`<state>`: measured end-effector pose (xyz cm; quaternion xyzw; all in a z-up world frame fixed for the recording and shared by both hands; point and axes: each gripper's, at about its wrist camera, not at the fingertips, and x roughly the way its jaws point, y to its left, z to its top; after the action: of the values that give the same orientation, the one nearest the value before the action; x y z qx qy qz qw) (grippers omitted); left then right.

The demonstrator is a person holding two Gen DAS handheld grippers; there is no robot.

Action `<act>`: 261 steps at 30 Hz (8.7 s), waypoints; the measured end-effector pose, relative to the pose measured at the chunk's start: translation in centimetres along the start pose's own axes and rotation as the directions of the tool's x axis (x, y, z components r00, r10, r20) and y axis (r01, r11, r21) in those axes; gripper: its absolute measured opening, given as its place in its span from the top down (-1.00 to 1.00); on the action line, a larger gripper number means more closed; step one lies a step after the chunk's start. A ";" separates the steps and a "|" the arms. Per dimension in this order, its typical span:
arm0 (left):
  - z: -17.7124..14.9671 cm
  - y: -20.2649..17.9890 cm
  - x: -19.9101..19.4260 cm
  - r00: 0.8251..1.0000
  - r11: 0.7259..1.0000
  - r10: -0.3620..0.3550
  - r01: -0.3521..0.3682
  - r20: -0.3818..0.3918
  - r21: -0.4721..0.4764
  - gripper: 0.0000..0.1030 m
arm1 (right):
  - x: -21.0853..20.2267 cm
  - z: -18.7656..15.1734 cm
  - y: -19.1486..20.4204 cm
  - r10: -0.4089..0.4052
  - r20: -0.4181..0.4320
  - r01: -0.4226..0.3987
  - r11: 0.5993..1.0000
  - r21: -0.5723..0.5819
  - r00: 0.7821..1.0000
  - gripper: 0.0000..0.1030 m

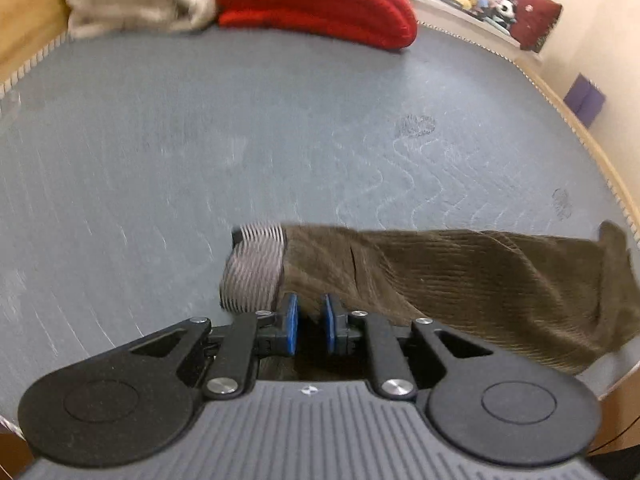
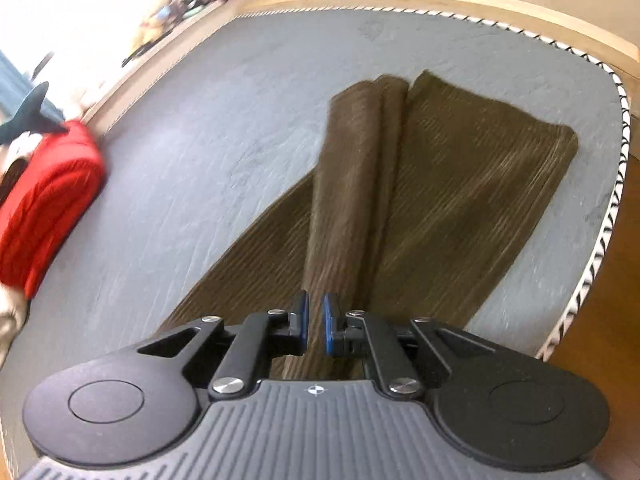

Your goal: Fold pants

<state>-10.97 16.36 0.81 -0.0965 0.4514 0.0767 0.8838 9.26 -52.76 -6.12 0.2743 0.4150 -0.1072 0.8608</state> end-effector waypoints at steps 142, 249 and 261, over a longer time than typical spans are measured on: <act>3.2 -8.4 9.6 0.994 0.976 0.107 -0.108 0.016 0.189 0.26 | 7.8 -1.5 4.3 0.051 -0.006 -0.045 0.821 -0.570 0.999 0.43; -0.6 -11.8 3.0 0.991 0.981 -0.132 0.127 0.018 0.148 -0.54 | -5.7 -24.6 15.1 0.259 -0.244 -0.334 0.407 -0.850 0.935 0.41; -1.6 -12.2 2.1 0.994 0.981 -0.102 0.094 0.035 0.170 -0.55 | -3.8 -21.7 13.7 0.344 -0.172 -0.368 0.655 -0.660 0.923 0.27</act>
<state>-8.29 4.30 -0.54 -0.0419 0.4314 -0.0033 0.9012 -1.68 -29.39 -8.90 0.0171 0.3767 0.2273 0.8979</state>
